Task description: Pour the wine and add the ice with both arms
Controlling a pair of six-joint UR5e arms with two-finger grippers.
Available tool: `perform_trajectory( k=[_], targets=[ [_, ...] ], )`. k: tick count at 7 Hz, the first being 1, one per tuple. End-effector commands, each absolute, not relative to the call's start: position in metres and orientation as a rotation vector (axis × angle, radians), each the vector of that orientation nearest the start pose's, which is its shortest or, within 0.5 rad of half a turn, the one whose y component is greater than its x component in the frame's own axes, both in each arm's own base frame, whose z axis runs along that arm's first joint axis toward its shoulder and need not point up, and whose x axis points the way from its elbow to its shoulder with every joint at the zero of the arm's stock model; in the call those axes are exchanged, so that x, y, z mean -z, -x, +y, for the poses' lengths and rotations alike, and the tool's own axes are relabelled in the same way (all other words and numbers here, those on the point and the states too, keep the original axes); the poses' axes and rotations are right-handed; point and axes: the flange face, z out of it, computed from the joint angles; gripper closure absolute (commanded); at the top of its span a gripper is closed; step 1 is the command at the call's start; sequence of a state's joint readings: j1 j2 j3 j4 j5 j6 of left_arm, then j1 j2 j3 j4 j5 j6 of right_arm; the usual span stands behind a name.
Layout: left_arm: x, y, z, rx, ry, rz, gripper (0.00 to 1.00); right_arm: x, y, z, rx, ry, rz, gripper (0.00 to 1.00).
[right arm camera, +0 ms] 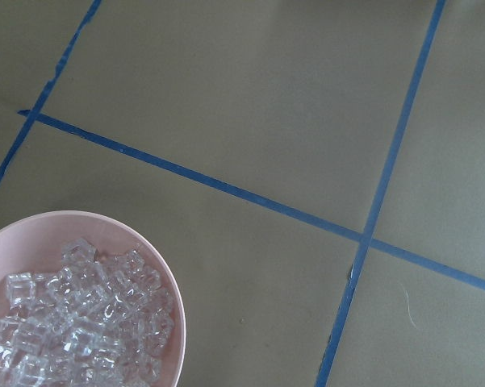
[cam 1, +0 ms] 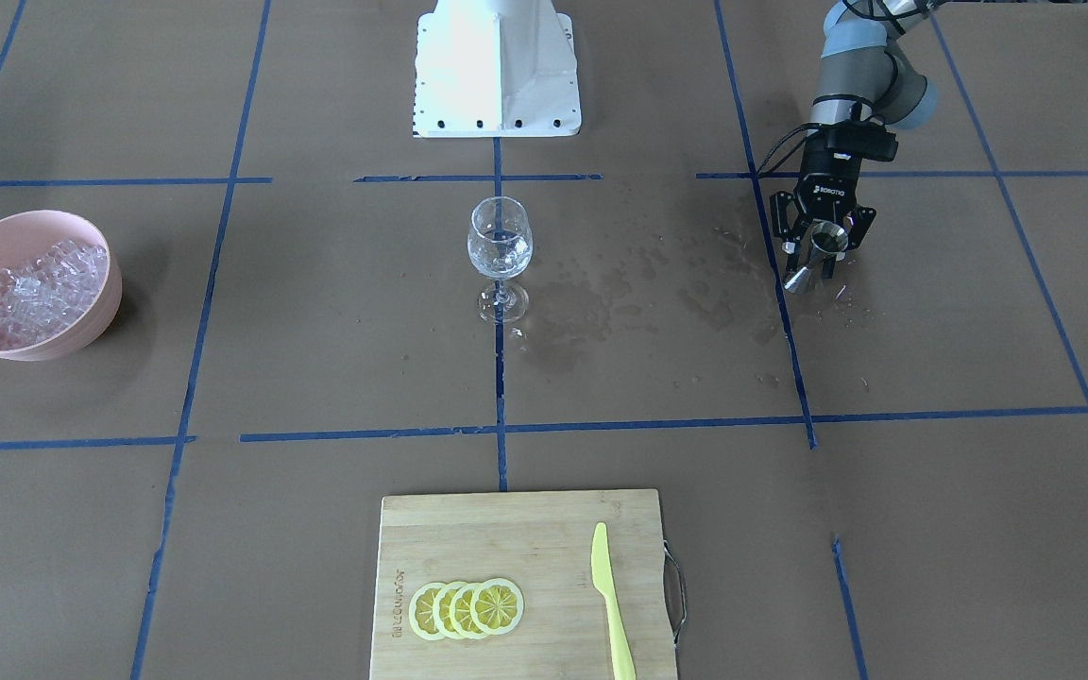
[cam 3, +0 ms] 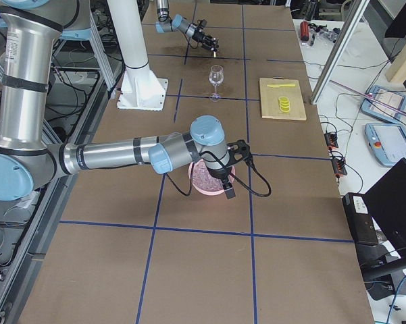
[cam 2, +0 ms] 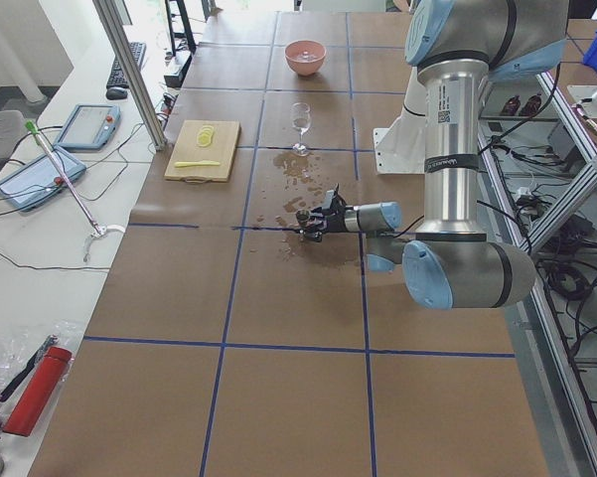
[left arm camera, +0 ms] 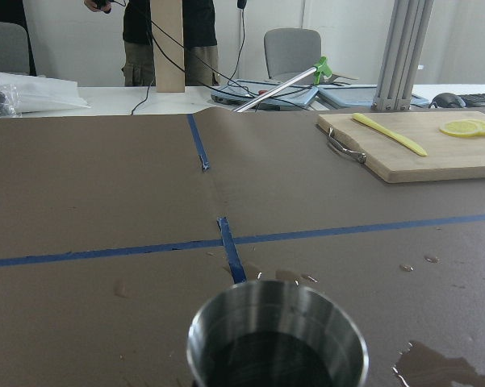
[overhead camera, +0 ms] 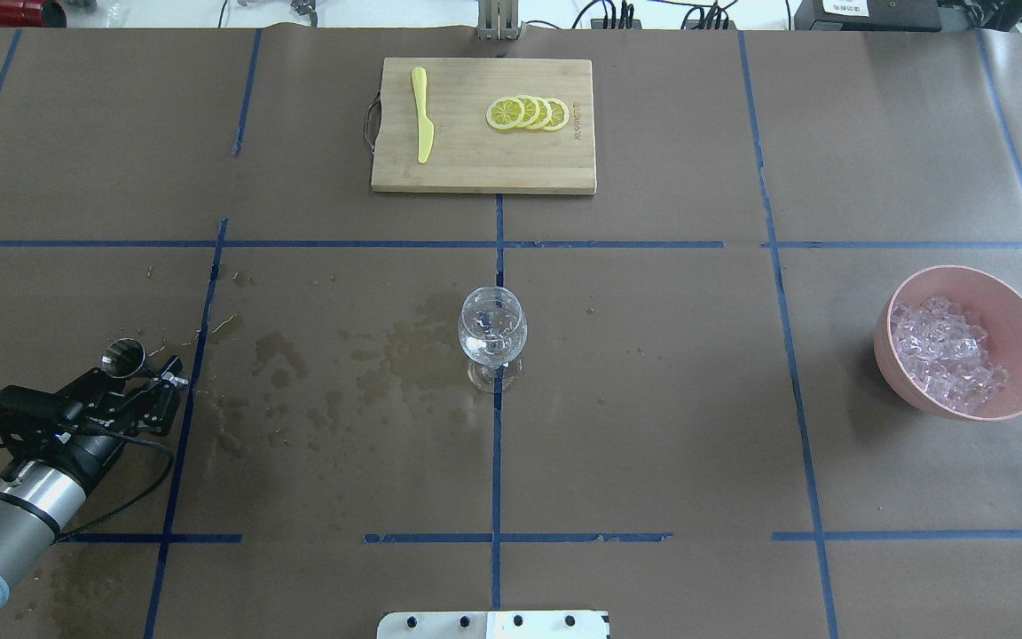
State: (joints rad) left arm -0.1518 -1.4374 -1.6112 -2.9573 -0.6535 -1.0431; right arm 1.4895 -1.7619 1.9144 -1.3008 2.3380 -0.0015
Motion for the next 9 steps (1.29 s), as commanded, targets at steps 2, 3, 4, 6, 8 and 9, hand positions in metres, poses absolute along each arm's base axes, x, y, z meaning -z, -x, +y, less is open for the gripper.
perform_trajectory(
  k=[2, 3, 4, 6, 8, 9],
  targets=[
    [-0.543, -0.383, -0.273, 0.279, -1.12, 0.852, 0.47, -0.545, -0.029, -0.433, 0.239, -0.371, -0.772, 0.0],
    [-0.543, -0.382, -0.273, 0.28, -1.121, 0.851, 0.47, -0.545, -0.029, -0.433, 0.239, -0.371, -0.772, 0.0],
    [-0.545, -0.382, -0.273, 0.278, -1.119, 0.849, 0.47, -0.545, -0.029, -0.433, 0.239, -0.371, -0.772, 0.0],
    [-0.554, -0.379, -0.273, 0.283, -1.121, 0.859, 0.46, -0.545, -0.03, -0.433, 0.238, -0.371, -0.773, 0.0],
    [-0.555, -0.379, -0.273, 0.287, -1.124, 0.859, 0.46, -0.545, -0.03, -0.433, 0.238, -0.371, -0.773, 0.0],
    [-0.554, -0.379, -0.273, 0.287, -1.124, 0.859, 0.46, -0.545, -0.029, -0.433, 0.24, -0.371, -0.773, 0.0]
  ],
)
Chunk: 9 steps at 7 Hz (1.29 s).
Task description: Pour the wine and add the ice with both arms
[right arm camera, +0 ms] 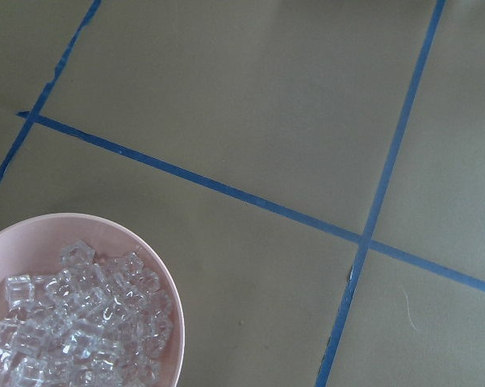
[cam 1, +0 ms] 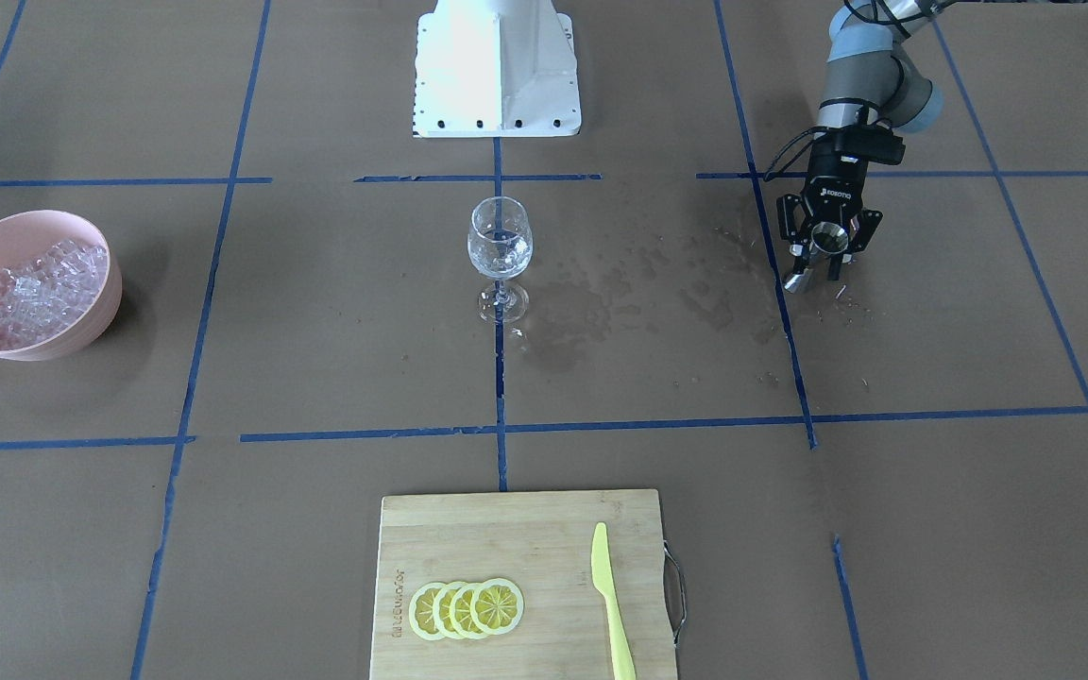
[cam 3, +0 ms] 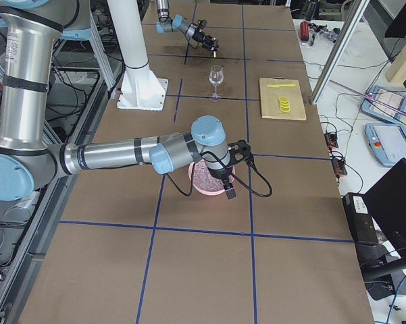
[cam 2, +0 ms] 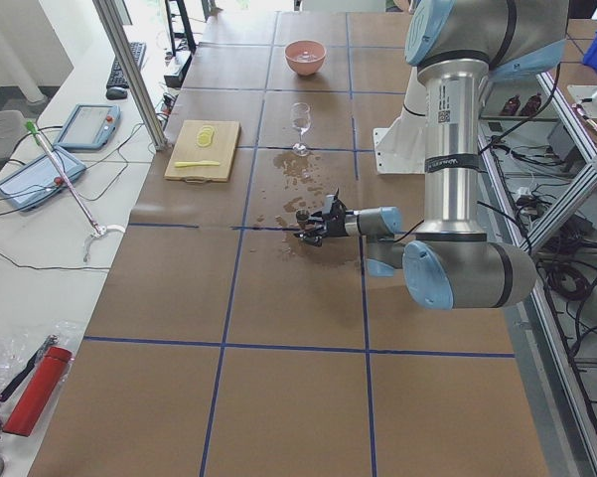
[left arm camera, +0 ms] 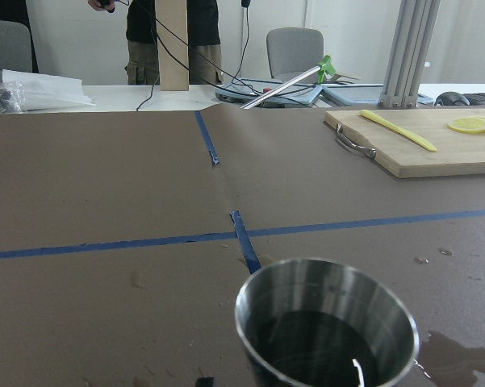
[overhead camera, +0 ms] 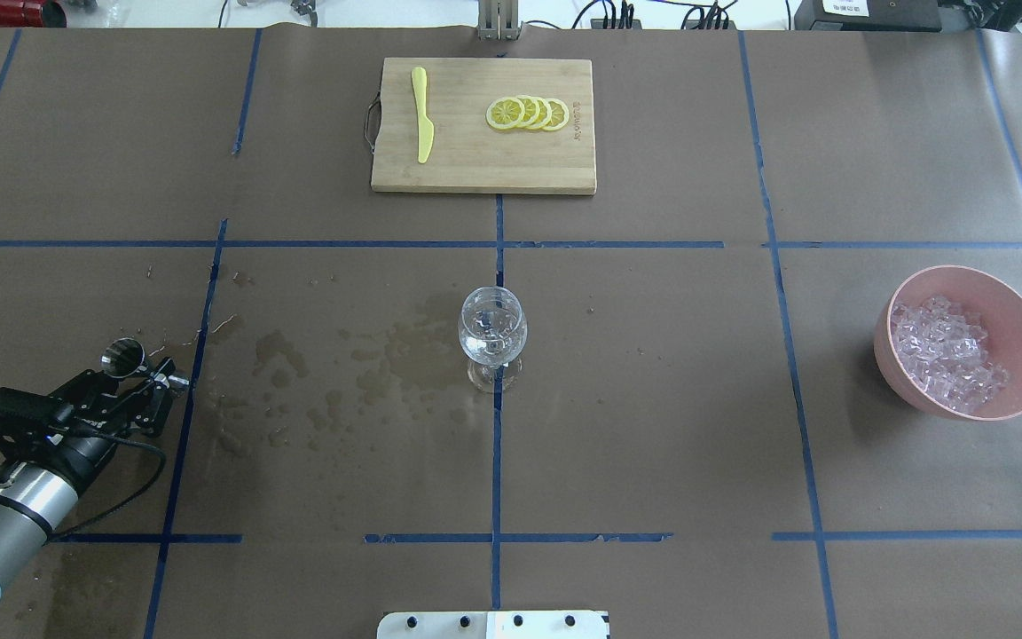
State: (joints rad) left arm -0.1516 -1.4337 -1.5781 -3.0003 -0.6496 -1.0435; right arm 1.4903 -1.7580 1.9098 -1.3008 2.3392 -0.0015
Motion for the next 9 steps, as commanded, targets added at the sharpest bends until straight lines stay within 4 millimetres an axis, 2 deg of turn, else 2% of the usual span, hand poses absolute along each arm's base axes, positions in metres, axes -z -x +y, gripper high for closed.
perform_trajectory(
  k=[1, 9],
  targets=[
    [-0.5545, -0.379, -0.2726, 0.287, -1.124, 0.859, 0.46, -0.5453, -0.029, -0.4327, 0.24, -0.371, -0.773, 0.0],
    [-0.5527, -0.3841, -0.2653, 0.286, -1.134, 0.859, 0.46, -0.5491, -0.029, -0.4329, 0.237, -0.363, -0.773, 0.0]
  ],
)
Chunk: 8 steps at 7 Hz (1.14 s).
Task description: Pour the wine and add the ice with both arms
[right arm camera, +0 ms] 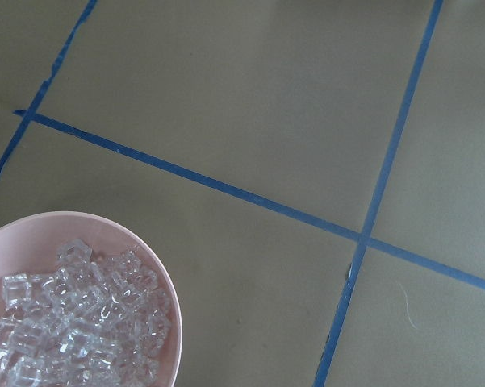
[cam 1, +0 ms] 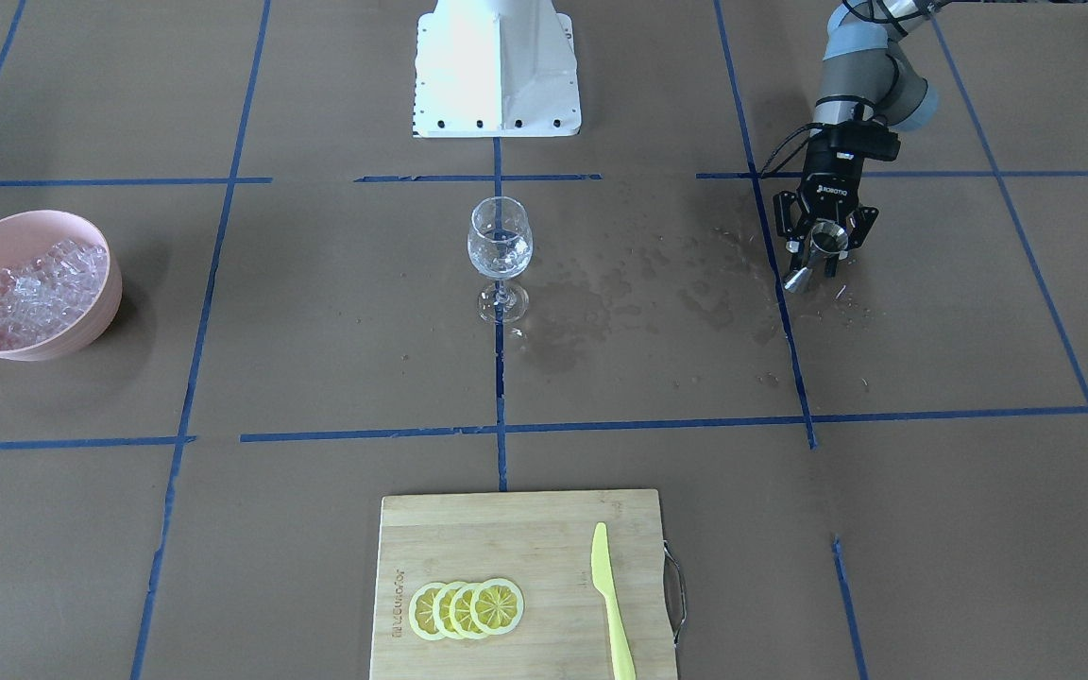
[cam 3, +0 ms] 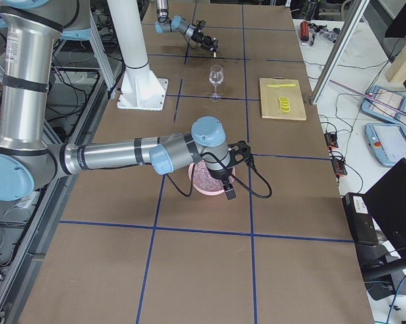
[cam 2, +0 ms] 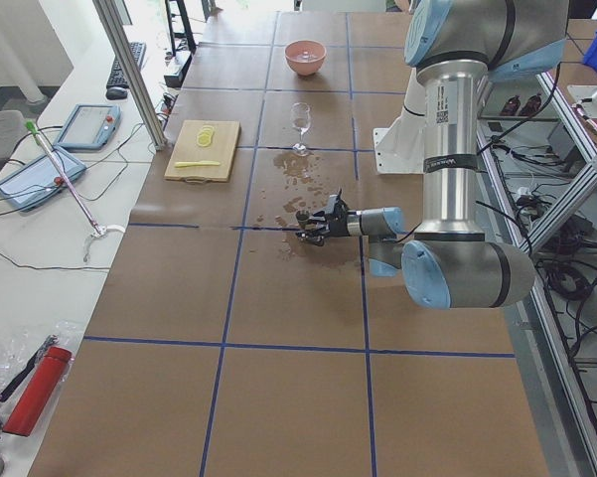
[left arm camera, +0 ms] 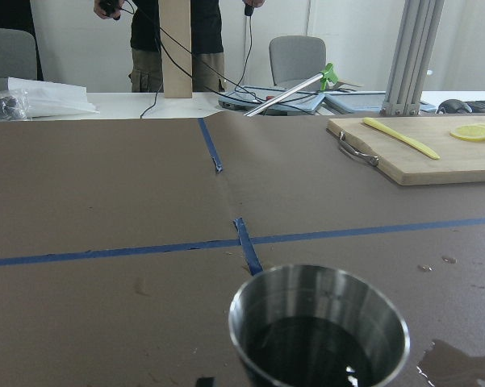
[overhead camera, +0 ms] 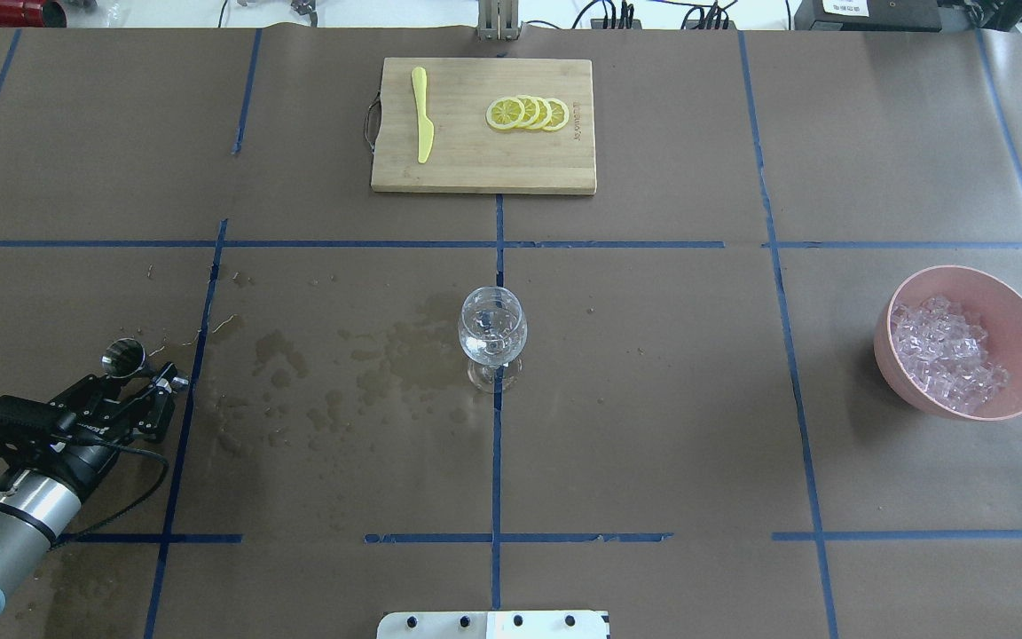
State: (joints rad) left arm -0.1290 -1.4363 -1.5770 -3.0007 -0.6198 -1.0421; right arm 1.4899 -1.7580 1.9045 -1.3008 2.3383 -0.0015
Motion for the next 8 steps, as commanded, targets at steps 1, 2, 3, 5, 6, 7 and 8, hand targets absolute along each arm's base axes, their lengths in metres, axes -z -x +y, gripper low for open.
perform_trajectory(
  k=[1, 2, 3, 5, 6, 7, 8],
  targets=[
    [-0.553, -0.384, -0.265, 0.287, -1.133, 0.86, 0.5, -0.549, -0.029, -0.433, 0.238, -0.364, -0.773, 0.0],
    [-0.553, -0.384, -0.265, 0.286, -1.134, 0.859, 0.77, -0.549, -0.03, -0.434, 0.236, -0.366, -0.772, 0.0],
    [-0.552, -0.383, -0.266, 0.292, -1.139, 0.856, 0.98, -0.549, -0.029, -0.434, 0.237, -0.365, -0.772, 0.0],
    [-0.552, -0.382, -0.266, 0.294, -1.141, 0.855, 1.0, -0.548, -0.03, -0.434, 0.236, -0.367, -0.772, 0.0],
    [-0.549, -0.381, -0.267, 0.297, -1.144, 0.859, 1.0, -0.548, -0.029, -0.434, 0.238, -0.367, -0.772, 0.0],
    [-0.544, -0.38, -0.267, 0.293, -1.15, 0.861, 1.0, -0.548, -0.029, -0.434, 0.238, -0.367, -0.772, 0.0],
    [-0.542, -0.38, -0.267, 0.284, -1.164, 0.848, 1.0, -0.548, -0.029, -0.434, 0.238, -0.367, -0.772, 0.0]
  ],
)
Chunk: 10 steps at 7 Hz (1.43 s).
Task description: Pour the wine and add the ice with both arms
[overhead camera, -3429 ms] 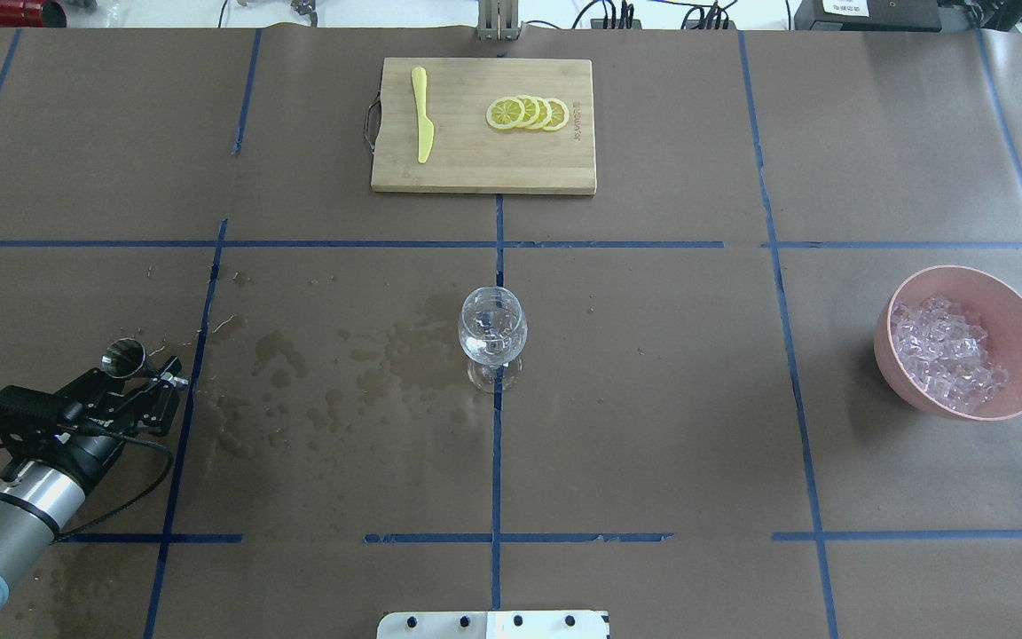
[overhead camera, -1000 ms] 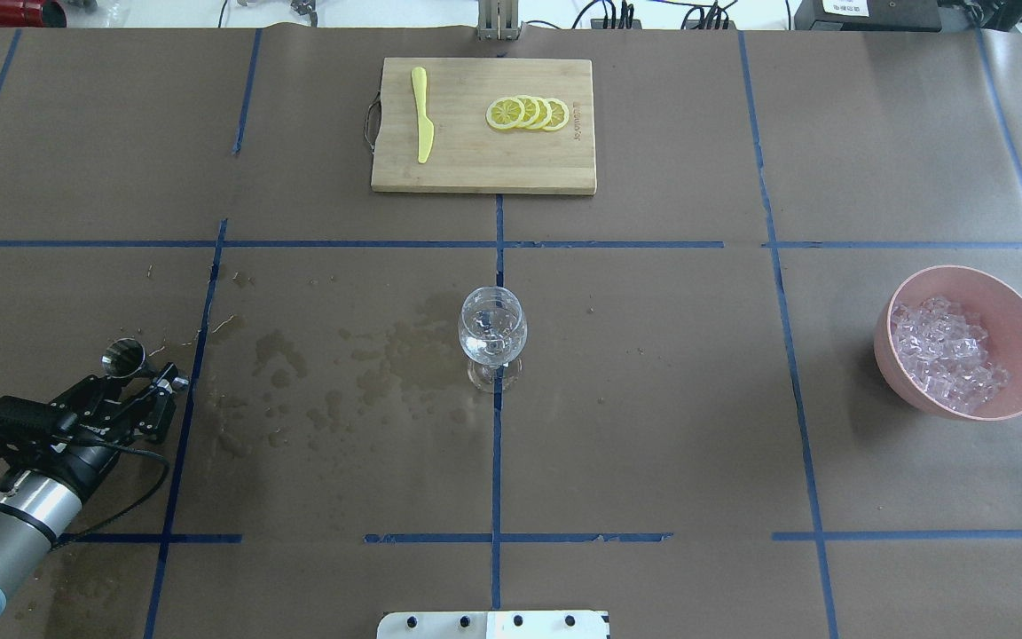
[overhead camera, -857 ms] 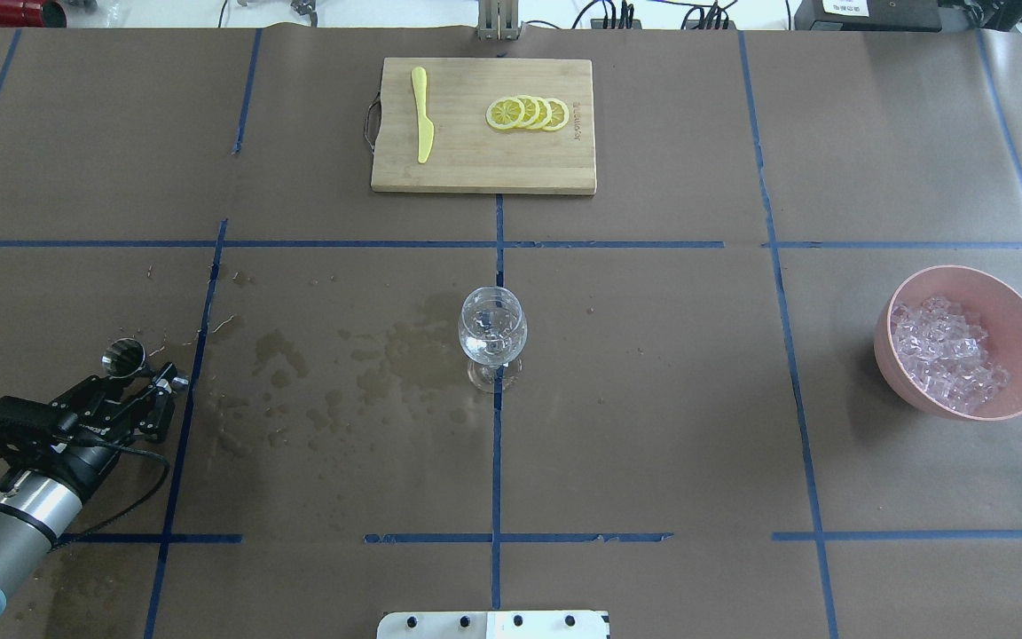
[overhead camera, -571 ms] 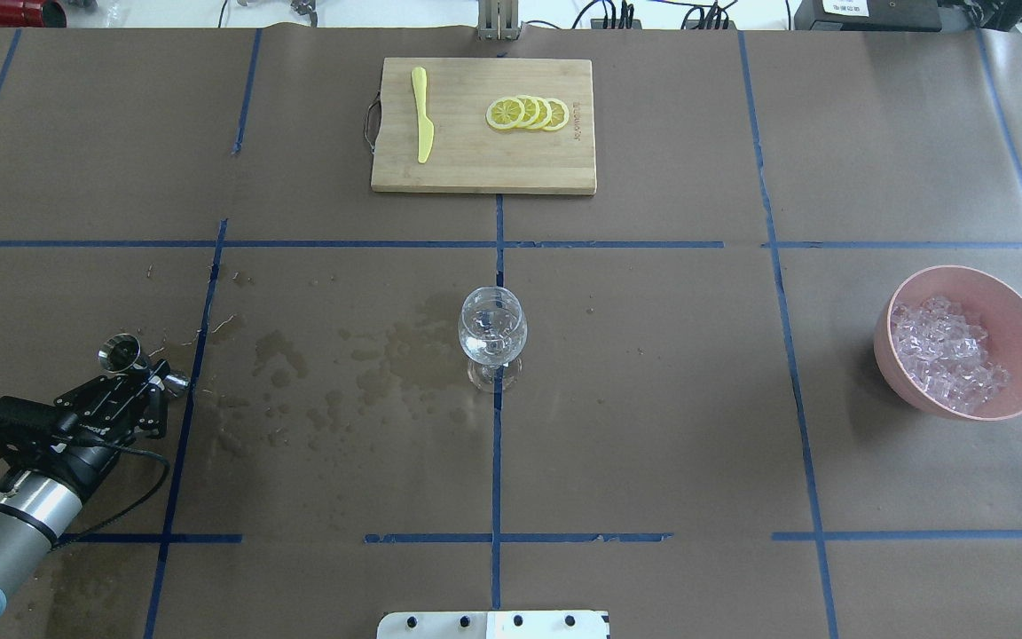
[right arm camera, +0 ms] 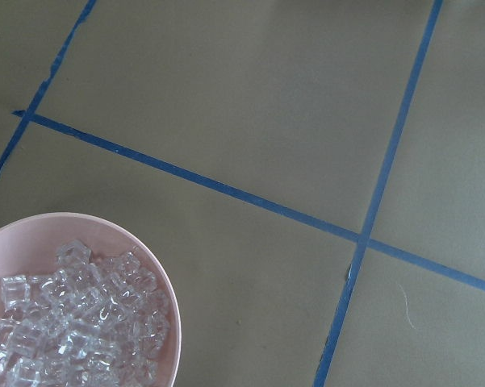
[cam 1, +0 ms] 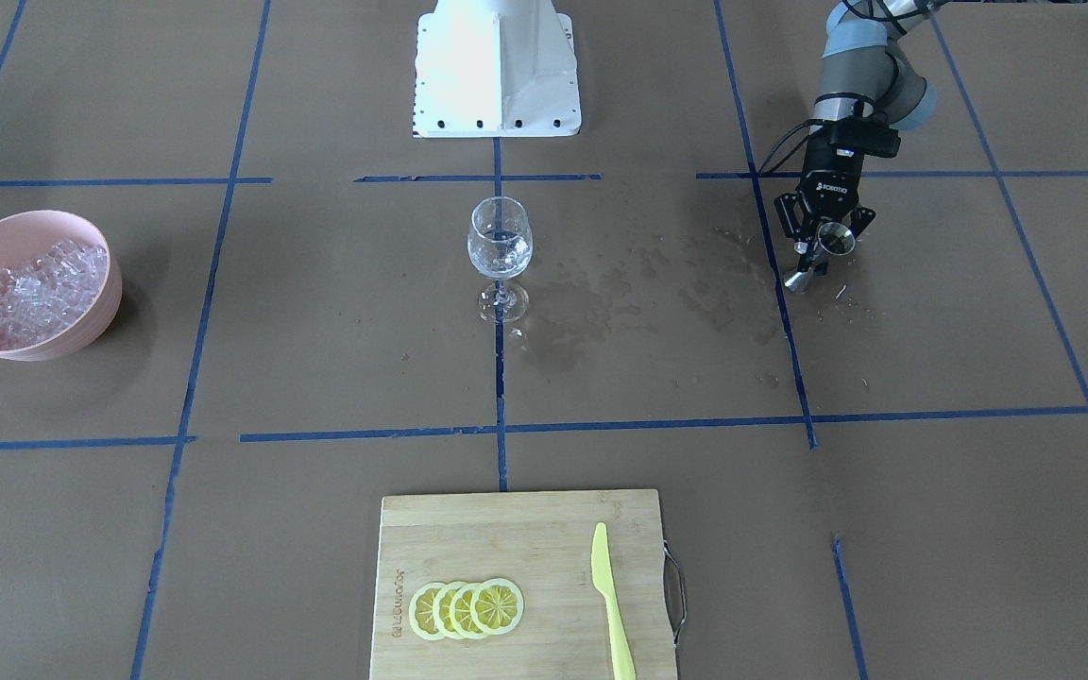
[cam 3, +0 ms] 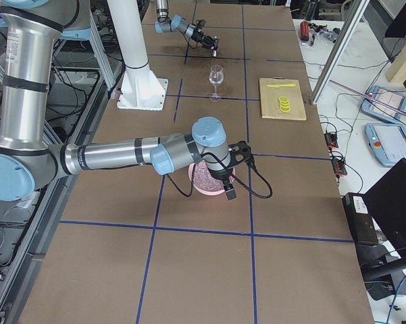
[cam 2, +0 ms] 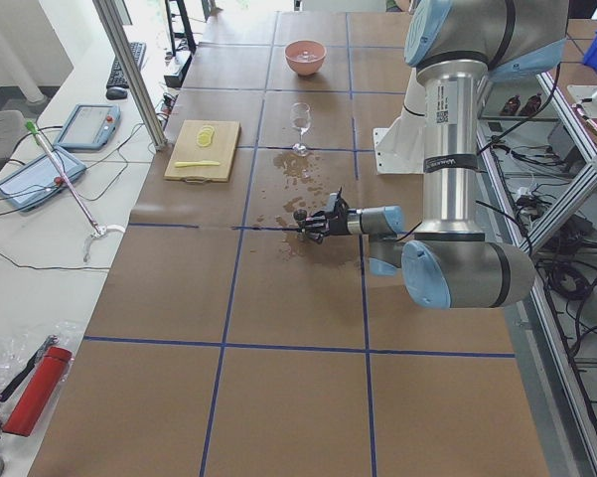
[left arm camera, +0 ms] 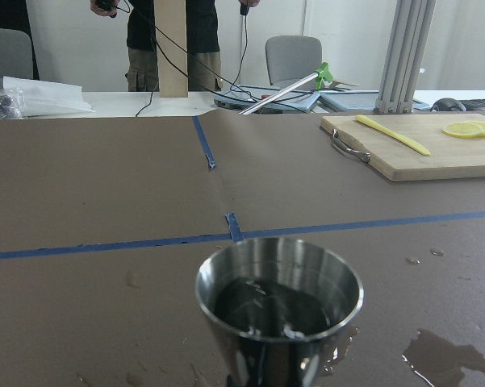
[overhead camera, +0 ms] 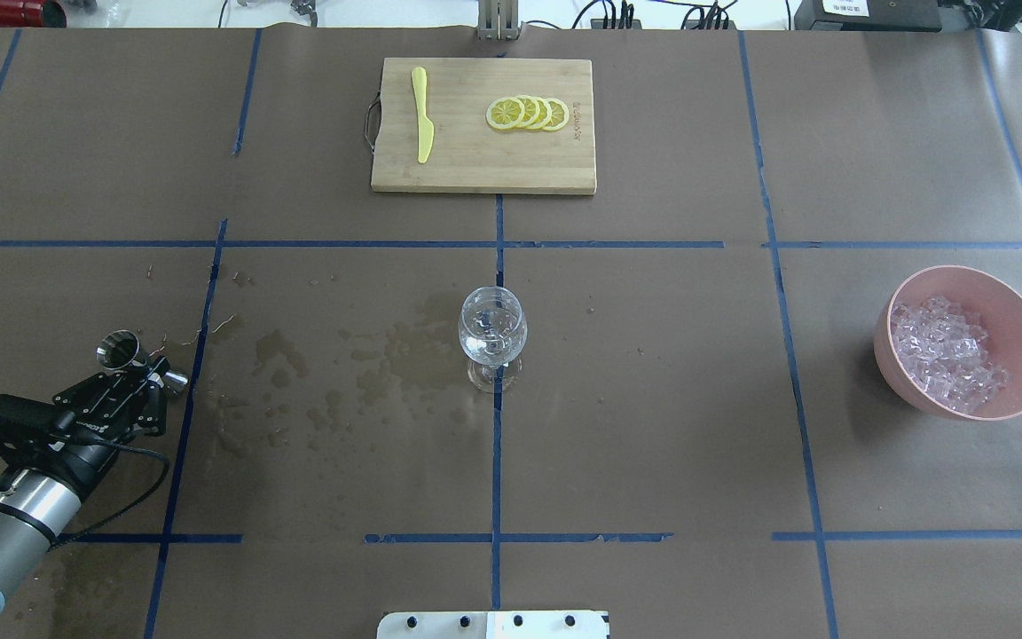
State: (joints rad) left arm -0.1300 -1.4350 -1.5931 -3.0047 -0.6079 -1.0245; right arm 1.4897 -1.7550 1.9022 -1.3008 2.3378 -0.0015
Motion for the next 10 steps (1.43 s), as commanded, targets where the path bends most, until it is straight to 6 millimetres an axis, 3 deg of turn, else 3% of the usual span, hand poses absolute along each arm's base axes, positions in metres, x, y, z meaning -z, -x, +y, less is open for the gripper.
perform_trajectory(
  k=[1, 3, 4, 7, 10],
  targets=[
    [-0.536, -0.371, -0.267, 0.267, -1.203, 0.874, 1.0, -0.548, -0.029, -0.434, 0.238, -0.367, -0.772, 0.0],
    [-0.525, -0.347, -0.264, 0.049, -1.4, 0.766, 1.0, -0.549, -0.03, -0.434, 0.236, -0.366, -0.772, 0.0],
    [-0.498, -0.34, -0.262, -0.031, -1.489, 0.725, 1.0, -0.549, -0.029, -0.434, 0.237, -0.365, -0.772, 0.0],
    [-0.422, -0.345, -0.258, -0.238, -1.495, 0.973, 1.0, -0.549, -0.029, -0.434, 0.237, -0.364, -0.772, 0.0],
    [-0.378, -0.325, -0.311, -0.623, -1.366, 1.108, 1.0, -0.55, -0.029, -0.434, 0.235, -0.362, -0.772, 0.0]
  ],
)
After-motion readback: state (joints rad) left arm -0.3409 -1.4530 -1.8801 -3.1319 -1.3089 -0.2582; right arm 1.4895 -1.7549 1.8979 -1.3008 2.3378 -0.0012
